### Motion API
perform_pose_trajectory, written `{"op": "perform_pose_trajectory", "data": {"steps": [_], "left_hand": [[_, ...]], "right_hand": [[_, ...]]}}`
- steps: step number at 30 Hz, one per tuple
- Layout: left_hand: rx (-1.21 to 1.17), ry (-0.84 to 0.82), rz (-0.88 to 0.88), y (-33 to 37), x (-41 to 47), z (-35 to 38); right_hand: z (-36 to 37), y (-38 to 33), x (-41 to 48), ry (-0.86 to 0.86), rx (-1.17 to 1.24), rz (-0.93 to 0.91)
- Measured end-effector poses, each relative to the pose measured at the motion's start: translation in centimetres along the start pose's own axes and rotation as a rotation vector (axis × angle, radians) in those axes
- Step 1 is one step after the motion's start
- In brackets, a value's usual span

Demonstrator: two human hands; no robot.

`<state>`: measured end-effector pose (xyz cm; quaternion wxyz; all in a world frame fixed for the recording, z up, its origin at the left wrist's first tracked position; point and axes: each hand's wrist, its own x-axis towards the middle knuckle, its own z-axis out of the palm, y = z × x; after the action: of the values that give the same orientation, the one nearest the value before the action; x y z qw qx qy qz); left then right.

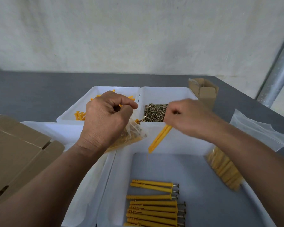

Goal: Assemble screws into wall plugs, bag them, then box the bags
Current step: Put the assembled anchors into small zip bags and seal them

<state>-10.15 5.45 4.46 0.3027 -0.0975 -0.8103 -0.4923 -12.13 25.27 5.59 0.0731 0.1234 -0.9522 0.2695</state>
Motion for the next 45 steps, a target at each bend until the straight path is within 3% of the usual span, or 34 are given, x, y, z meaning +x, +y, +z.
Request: {"op": "perform_pose_trajectory", "data": {"steps": [4, 8, 18, 23, 31, 35, 42, 45], "left_hand": [[0.006, -0.003, 0.006, 0.0, 0.1, 0.0], [0.005, -0.009, 0.014, -0.1, 0.0, 0.1], [0.014, -0.015, 0.034, -0.1, 0.0, 0.1], [0.003, -0.024, 0.05, 0.0, -0.1, 0.2], [-0.032, -0.031, 0.037, 0.1, -0.2, 0.3], [-0.118, -0.011, -0.001, 0.0, 0.0, 0.2], [-0.252, -0.033, 0.005, 0.0, 0.0, 0.2], [-0.324, -0.061, 0.021, 0.1, 0.0, 0.2]], "right_hand": [[-1.6, 0.5, 0.5, 0.303, 0.432, 0.05], [-0.8, 0.0, 0.5, 0.325, 0.709, 0.067], [3.4, -1.7, -0.1, 0.236, 0.462, -0.082], [4.9, -2.4, -0.5, 0.114, 0.425, -0.167], [4.9, -2.6, -0.3, 0.083, 0.44, -0.176], [4.8, -2.8, -0.3, 0.089, 0.542, -0.129], [3.7, -3.0, -0.5, 0.192, 0.483, -0.152], [2.9, -3.1, -0.7, 0.14, 0.556, -0.18]]}}
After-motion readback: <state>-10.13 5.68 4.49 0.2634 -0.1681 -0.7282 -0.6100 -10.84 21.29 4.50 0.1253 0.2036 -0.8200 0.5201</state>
